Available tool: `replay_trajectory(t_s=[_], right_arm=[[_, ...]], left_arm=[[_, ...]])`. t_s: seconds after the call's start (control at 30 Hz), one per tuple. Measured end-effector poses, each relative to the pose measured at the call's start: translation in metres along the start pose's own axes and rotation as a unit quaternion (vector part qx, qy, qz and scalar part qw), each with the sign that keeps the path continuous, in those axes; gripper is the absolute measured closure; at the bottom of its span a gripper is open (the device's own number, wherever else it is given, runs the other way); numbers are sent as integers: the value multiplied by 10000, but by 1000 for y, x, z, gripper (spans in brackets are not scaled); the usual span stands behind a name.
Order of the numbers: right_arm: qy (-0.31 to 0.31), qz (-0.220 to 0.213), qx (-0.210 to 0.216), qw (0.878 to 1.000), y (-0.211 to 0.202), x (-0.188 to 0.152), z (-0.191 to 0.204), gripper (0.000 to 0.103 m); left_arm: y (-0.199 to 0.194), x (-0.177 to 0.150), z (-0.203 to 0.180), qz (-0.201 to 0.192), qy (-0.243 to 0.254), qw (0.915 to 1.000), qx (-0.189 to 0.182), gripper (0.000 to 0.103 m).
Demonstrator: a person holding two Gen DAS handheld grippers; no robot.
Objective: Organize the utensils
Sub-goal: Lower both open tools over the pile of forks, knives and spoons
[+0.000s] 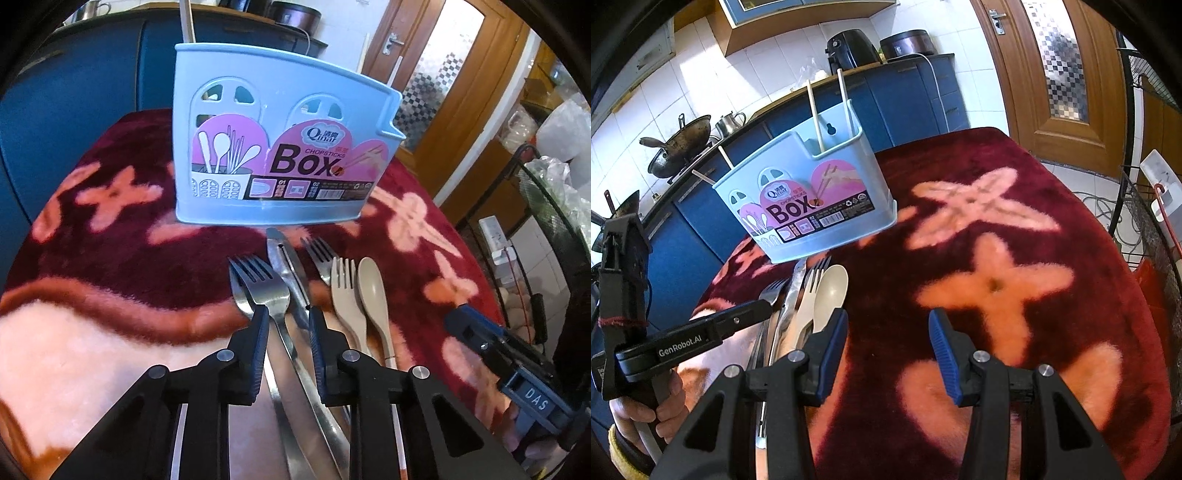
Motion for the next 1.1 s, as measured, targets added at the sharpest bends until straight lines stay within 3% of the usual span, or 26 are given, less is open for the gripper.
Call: replay_trajectory(t_s=[0.17, 0.77, 1.1], right_arm=[[-18, 36, -2, 10000, 2, -1, 1, 54], [-17, 44, 0, 10000, 2, -2, 1, 54], [-24, 93, -33, 9999, 5, -4, 1, 54]], left_arm=[[5, 5, -5, -43, -80, 9998, -203, 81], [8, -3, 3, -51, -171, 9998, -135, 82], [24, 7, 4, -69, -421, 9984, -376, 81]])
Point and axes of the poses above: each gripper's, at about its wrist camera, not at the fingertips, and y roughly the way its jaws point, z to its left, x to its top, the point moved 8 cm from there along y, roughly the way its jaws point, and after that the axes turned 3 degrees about -z, right-handed, at the moved point
